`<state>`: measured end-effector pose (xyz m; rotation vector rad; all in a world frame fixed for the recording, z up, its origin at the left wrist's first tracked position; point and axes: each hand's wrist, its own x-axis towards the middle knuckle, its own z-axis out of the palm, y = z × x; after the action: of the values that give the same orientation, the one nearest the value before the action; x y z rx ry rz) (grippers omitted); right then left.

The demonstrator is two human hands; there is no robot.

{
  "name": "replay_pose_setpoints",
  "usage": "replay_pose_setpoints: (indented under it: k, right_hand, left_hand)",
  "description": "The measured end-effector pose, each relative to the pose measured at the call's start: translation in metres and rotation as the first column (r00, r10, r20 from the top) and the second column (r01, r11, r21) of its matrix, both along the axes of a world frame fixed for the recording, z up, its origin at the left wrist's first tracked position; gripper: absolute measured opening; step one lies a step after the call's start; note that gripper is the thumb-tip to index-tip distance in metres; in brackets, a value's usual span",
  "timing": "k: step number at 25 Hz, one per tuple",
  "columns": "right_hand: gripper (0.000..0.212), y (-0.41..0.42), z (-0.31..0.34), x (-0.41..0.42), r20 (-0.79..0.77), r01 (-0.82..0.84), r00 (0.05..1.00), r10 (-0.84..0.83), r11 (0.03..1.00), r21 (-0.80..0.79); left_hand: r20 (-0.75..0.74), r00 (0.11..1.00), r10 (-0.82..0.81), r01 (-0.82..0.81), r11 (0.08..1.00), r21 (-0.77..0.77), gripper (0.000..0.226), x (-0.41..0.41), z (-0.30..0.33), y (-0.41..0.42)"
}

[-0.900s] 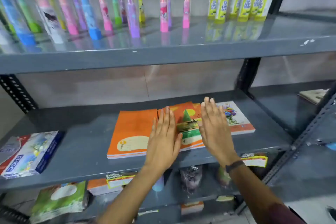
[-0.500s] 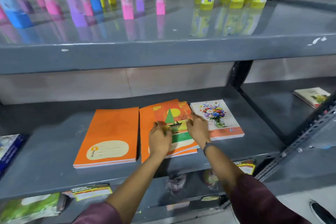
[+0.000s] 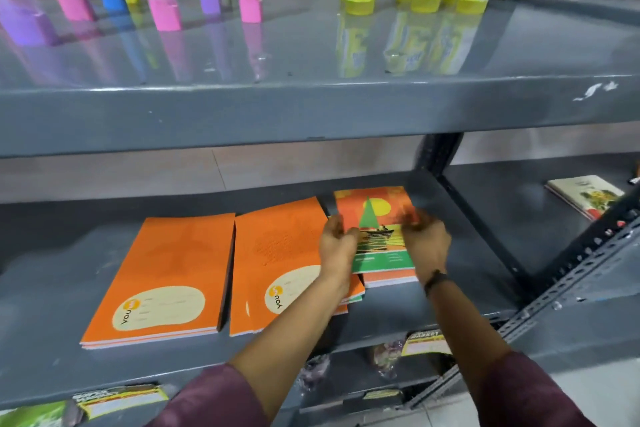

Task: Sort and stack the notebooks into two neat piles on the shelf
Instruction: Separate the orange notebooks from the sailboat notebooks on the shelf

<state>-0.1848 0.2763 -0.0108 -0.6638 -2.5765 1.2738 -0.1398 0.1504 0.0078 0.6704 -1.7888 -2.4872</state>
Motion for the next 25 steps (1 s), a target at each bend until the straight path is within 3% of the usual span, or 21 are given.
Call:
replay_pose_setpoints:
  k: [2,4,6,8,11,13,15,18,20,22,25]
  right_hand:
    - [0.030,0.012,-0.010,0.000,0.111,-0.002,0.994,-0.004,0.998,0.059]
    - [0.034,0.013,-0.019,0.004,0.158,-0.059,0.987,0.033,0.985,0.162]
    - [0.035,0.007,-0.017,0.009,0.074,-0.071,0.996,0.051,0.952,0.298]
    - [0.037,-0.011,-0.008,0.017,-0.062,-0.114,0.987,0.146,0.925,0.362]
    - [0.041,-0.059,-0.005,0.029,-0.055,-0.453,0.874,0.482,0.852,0.263]
    - [0.046,-0.085,-0.012,0.039,0.075,-0.619,0.784,0.617,0.766,0.173]
    - [0.050,-0.096,-0.022,0.045,0.148,-0.633,0.774,0.615,0.751,0.189]
    - [0.050,-0.095,-0.030,0.044,0.130,-0.574,0.818,0.560,0.788,0.222]
    - [0.050,-0.096,-0.033,0.043,0.114,-0.538,0.842,0.527,0.809,0.239]
    - [0.048,-0.099,-0.035,0.042,0.100,-0.499,0.867,0.489,0.840,0.212]
    - [0.048,-0.103,-0.027,0.041,0.090,-0.451,0.892,0.442,0.881,0.143]
  left_hand:
    - [0.026,0.987,-0.158,0.159,0.984,-0.080,0.027,-0.005,-0.001,0.012]
    - [0.071,0.953,-0.294,0.302,0.911,-0.281,0.044,-0.006,-0.005,0.014]
    - [0.013,0.954,-0.300,0.260,0.802,-0.537,0.048,0.000,-0.011,0.003]
    - [-0.083,0.979,-0.187,0.076,0.710,-0.700,0.044,0.013,-0.022,-0.023]
    - [0.066,0.994,0.085,0.002,0.598,-0.802,0.051,0.032,-0.051,-0.084]
    - [0.208,0.967,0.144,0.076,0.619,-0.781,0.061,0.045,-0.063,-0.107]
    - [0.227,0.967,0.117,0.080,0.706,-0.704,0.064,0.052,-0.063,-0.107]
    - [0.145,0.970,0.195,-0.088,0.838,-0.539,0.060,0.053,-0.048,-0.101]
    - [0.160,0.943,0.293,-0.231,0.918,-0.322,0.052,0.048,-0.037,-0.104]
    - [0.198,0.955,0.223,-0.193,0.968,-0.158,0.036,0.044,-0.027,-0.106]
    - [0.141,0.985,0.099,-0.075,0.984,-0.160,0.029,0.042,-0.017,-0.109]
